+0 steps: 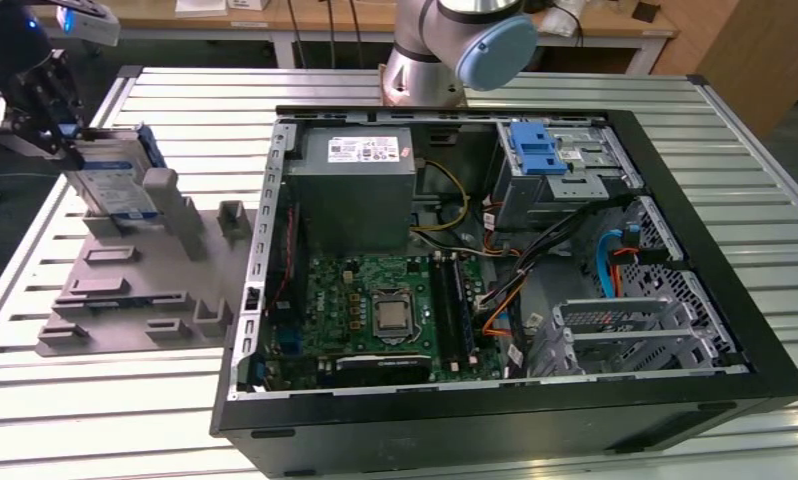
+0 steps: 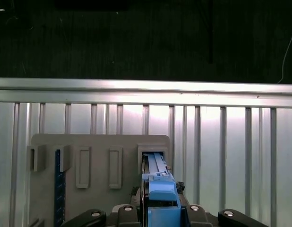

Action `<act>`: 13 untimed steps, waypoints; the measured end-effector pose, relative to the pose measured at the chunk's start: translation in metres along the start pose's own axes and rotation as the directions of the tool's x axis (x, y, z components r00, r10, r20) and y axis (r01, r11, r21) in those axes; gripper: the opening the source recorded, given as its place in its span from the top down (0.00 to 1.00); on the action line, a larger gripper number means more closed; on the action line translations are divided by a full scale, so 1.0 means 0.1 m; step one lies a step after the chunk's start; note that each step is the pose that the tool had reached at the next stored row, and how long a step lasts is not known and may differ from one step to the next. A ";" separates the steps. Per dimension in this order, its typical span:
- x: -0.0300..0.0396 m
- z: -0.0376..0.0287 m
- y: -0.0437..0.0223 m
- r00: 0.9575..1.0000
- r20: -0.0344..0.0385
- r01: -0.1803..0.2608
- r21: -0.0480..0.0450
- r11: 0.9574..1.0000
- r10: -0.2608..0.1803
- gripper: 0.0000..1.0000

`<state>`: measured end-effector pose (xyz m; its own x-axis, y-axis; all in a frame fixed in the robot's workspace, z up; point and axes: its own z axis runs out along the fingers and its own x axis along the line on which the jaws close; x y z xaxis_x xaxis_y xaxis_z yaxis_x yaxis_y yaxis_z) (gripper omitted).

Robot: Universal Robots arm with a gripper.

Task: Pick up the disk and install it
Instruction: 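Pick up the disk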

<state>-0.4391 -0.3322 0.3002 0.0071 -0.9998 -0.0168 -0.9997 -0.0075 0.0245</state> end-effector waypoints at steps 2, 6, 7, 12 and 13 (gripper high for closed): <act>0.000 -0.025 0.001 1.000 0.000 0.000 0.000 1.000 0.000 0.64; -0.001 -0.070 0.002 1.000 0.000 0.000 0.000 1.000 0.000 0.64; -0.001 -0.080 0.002 1.000 0.000 0.000 0.000 1.000 0.000 0.64; -0.002 -0.100 0.002 1.000 0.000 0.000 0.000 1.000 0.000 0.64; -0.002 -0.100 0.003 1.000 0.000 0.000 0.000 1.000 0.000 0.64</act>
<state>-0.4391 -0.3322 0.3102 0.0071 -0.9998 -0.0168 -0.9997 -0.0075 0.0244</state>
